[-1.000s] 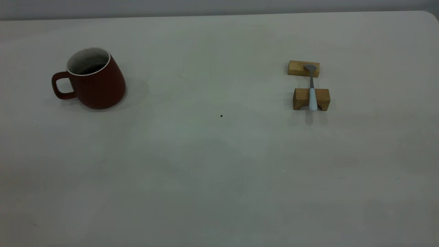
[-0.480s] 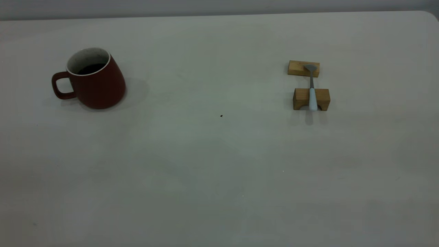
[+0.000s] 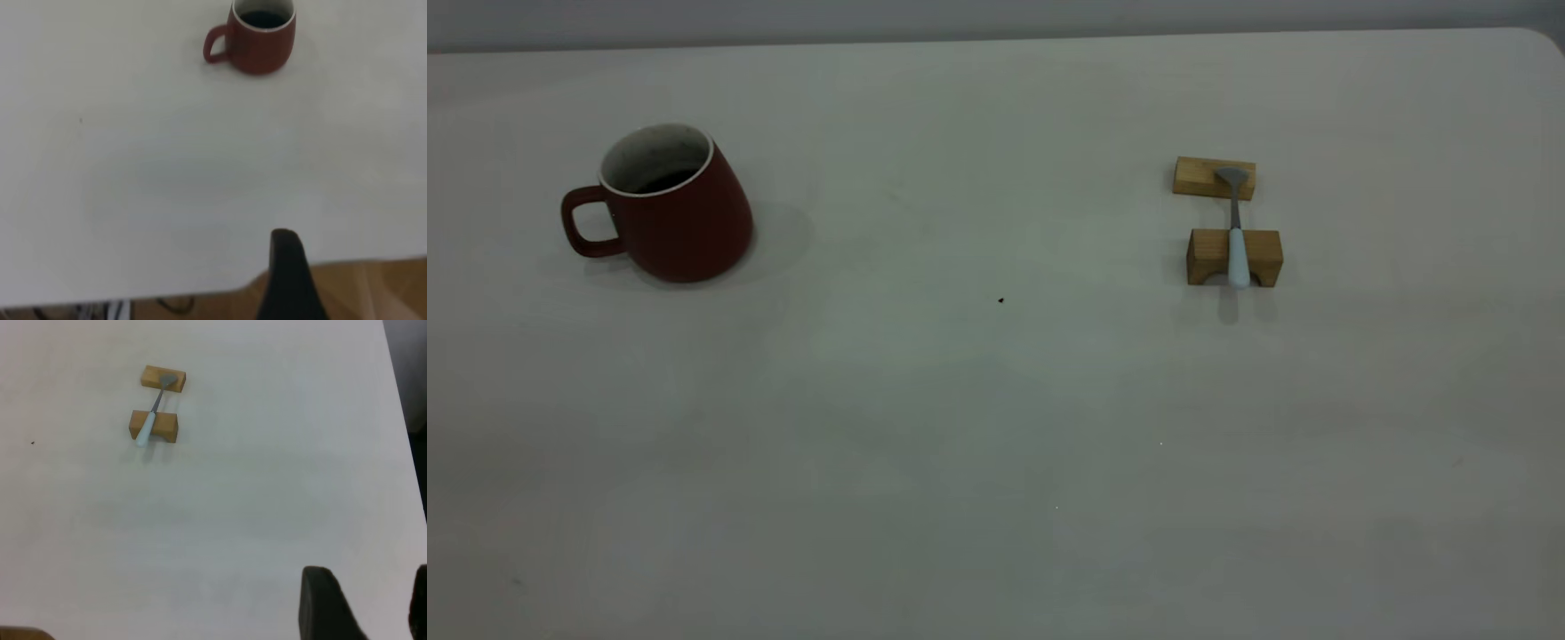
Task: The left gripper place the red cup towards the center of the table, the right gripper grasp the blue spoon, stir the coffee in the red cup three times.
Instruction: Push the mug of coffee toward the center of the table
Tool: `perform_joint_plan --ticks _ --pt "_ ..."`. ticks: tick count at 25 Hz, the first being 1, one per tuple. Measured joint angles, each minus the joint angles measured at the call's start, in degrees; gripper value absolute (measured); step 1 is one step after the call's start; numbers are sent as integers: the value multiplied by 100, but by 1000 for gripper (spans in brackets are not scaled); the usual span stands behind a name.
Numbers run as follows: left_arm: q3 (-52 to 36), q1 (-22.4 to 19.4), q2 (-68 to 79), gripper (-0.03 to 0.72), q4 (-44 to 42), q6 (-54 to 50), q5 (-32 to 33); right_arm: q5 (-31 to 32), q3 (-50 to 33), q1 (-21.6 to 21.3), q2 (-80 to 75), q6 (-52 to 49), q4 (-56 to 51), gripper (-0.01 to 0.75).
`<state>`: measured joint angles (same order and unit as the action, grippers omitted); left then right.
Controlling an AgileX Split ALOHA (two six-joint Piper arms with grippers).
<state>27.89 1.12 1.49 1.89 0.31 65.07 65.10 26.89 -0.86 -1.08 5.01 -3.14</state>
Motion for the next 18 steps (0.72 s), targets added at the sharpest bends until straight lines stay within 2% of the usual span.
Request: perform_joint_plan --ticks 9,18 --pt "687 0 3144 585 -341 27 -929 0 0 0 0 0 0 352" --pt "1841 0 6416 603 -652 1649 -2127 0 0 0 0 0 0 352"
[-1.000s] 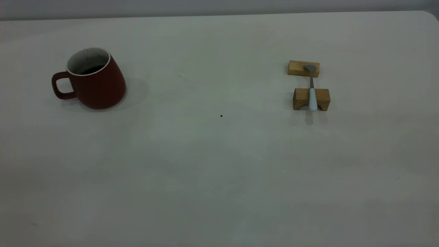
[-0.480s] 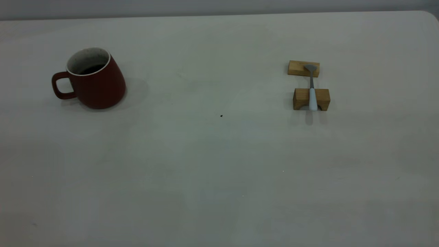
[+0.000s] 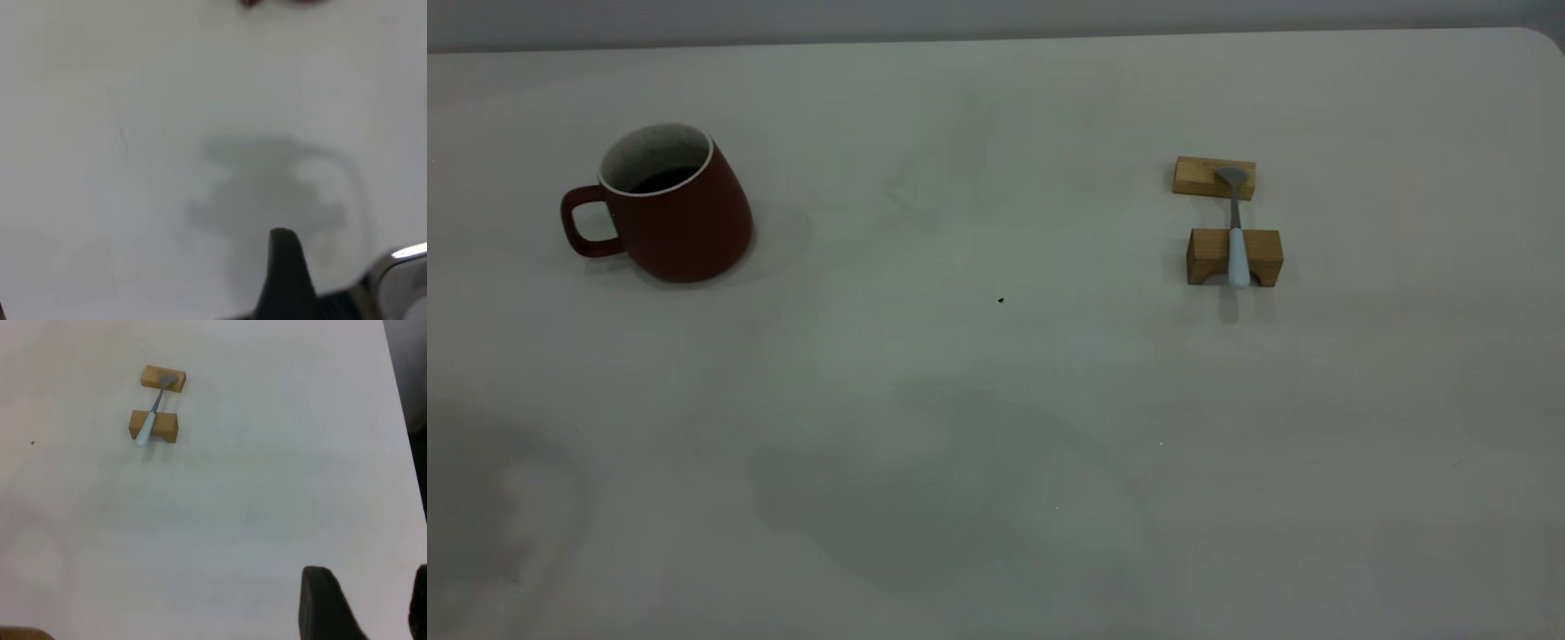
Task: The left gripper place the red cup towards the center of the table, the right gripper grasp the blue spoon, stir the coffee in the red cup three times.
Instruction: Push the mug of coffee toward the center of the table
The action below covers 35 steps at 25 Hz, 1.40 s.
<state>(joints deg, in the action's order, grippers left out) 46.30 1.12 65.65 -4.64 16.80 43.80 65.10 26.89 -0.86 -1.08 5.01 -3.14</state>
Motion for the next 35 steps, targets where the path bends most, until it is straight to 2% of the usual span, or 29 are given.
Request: perform_joint_plan --ticks 4,11,19,29,35 --pt "560 0 1316 630 -4 571 -292 0 0 0 0 0 0 352" --pt "1582 0 3193 638 -16 1007 -431 0 0 0 0 0 0 352" --pt "2938 24 5035 638 -21 2014 -221 0 0 0 0 0 0 352" --pt "3895 122 6189 637 -441 2948 -154 0 0 0 0 0 0 352" --pt "4052 122 6627 617 -468 3390 -444 0 0 0 0 0 0 352"
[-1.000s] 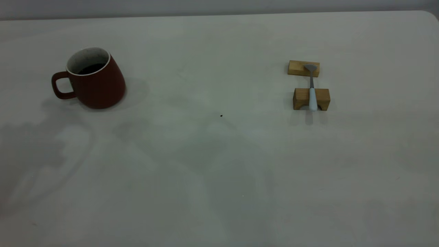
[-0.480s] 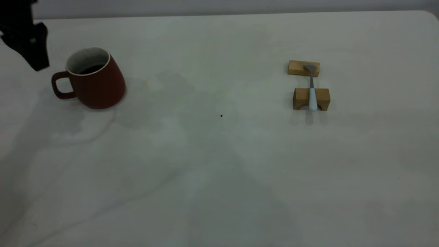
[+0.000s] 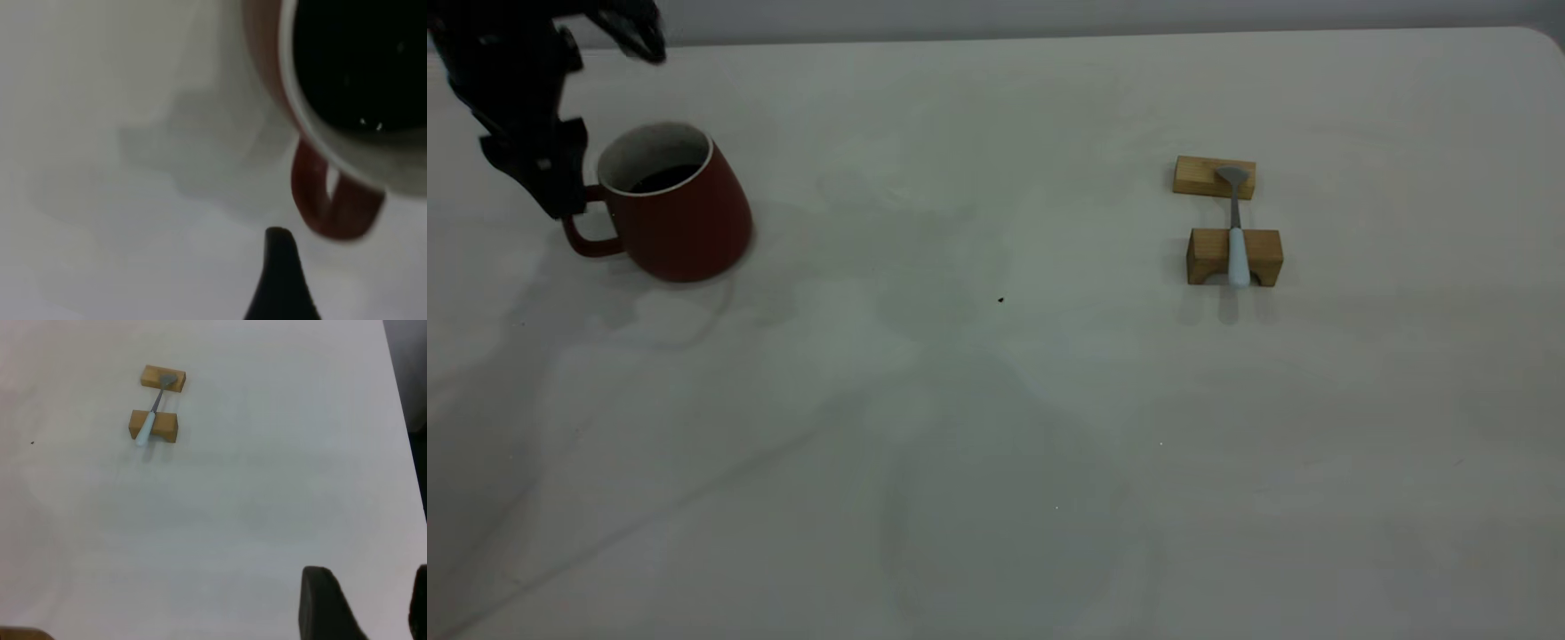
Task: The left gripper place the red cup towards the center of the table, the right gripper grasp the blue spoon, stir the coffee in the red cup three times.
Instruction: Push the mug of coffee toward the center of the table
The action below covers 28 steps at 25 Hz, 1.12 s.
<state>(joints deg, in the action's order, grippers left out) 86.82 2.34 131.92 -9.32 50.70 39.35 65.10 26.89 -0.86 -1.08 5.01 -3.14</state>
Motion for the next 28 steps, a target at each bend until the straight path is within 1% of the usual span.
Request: perform_joint_plan --ticks 4,7,11,13,15,16,20,28 --pt "0 4 176 568 0 84 -240 0 0 0 0 0 0 352" --pt "0 11 228 501 0 101 -384 0 0 0 0 0 0 352" --pt "0 11 283 369 -11 114 -456 0 0 0 0 0 0 352" --pt "0 44 311 291 -51 117 -456 0 0 0 0 0 0 352" --pt "0 112 317 231 -99 137 -456 0 0 0 0 0 0 352" --pt "0 162 317 216 -119 137 -456 0 0 0 0 0 0 352" --pt "8 505 318 214 -131 137 -483 0 0 0 0 0 0 352" --pt "105 1505 329 214 -84 28 -329 0 0 0 0 0 0 352"
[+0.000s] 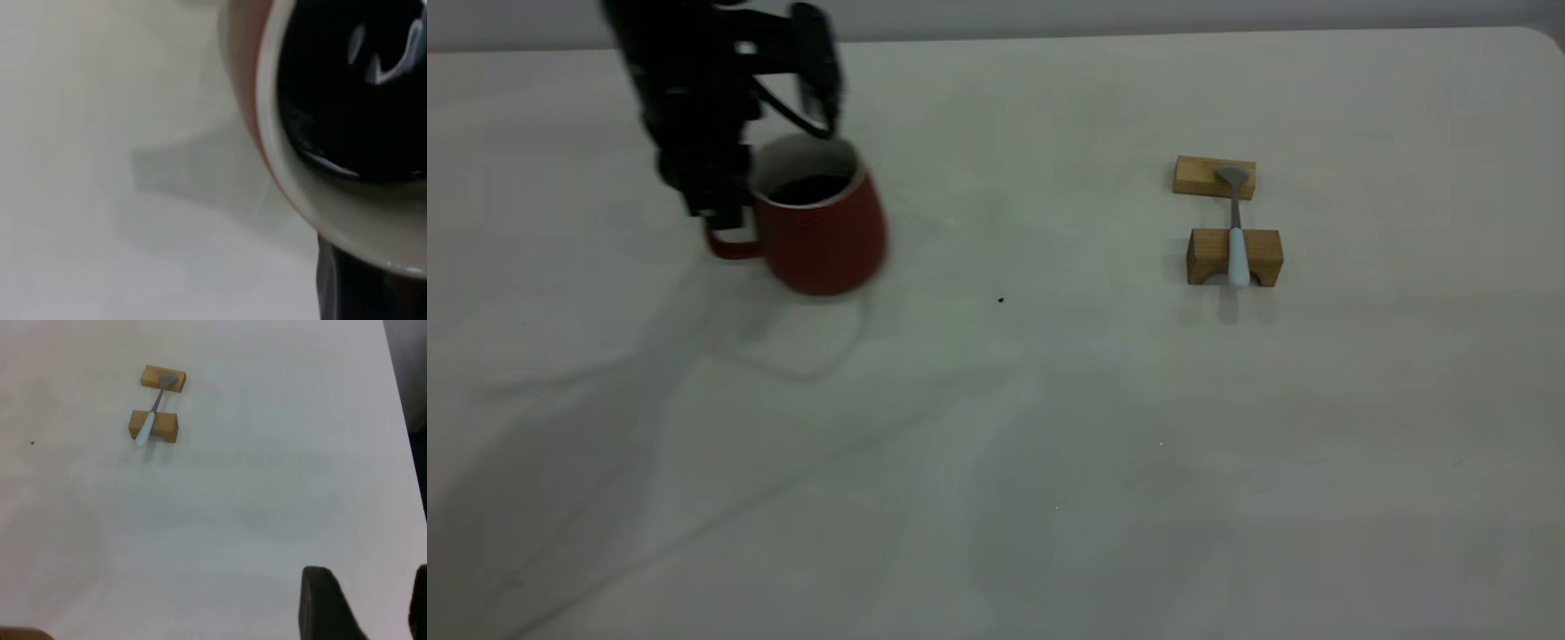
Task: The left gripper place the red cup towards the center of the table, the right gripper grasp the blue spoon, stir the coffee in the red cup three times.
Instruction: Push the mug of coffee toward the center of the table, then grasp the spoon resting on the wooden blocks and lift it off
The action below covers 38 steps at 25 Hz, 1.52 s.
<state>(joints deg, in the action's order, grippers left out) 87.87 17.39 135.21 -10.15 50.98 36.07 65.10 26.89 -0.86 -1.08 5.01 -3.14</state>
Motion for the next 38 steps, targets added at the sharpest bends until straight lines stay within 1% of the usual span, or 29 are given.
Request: perform_joint_plan --ticks 4,7,12,15,18,21,23,25,27,29,31,32,35,38 --pt "0 397 11 214 27 -162 -11 0 0 0 0 0 0 352" --pt "0 593 30 214 43 -214 -77 0 0 0 0 0 0 352" --pt "0 760 36 214 77 -220 -130 0 0 0 0 0 0 352" --pt "0 773 41 247 117 -225 -130 -5 0 0 0 0 0 352" --pt "4 773 41 363 196 -237 -68 -5 0 0 0 0 0 352" --pt "52 773 -42 538 209 -434 190 -5 0 0 0 0 0 352" --pt "193 773 -189 632 209 -741 564 -5 0 0 0 0 0 352" --pt "430 773 -448 673 204 -1010 1043 -5 0 0 0 0 0 352" --pt "703 773 -745 675 186 -1210 1659 -5 0 0 0 0 0 352" --pt "1019 773 -1051 660 124 -1345 2248 -5 0 0 0 0 0 352" --pt "1305 773 -1369 629 91 -1541 2871 -5 0 0 0 0 0 352" --pt "1452 773 -1529 609 84 -1666 3060 -5 0 0 0 0 0 352" --pt "1756 773 -2035 545 5 -2389 3085 -5 0 0 0 0 0 352" --pt "1781 773 -2680 486 -98 -3268 3085 -5 0 0 0 0 0 352"
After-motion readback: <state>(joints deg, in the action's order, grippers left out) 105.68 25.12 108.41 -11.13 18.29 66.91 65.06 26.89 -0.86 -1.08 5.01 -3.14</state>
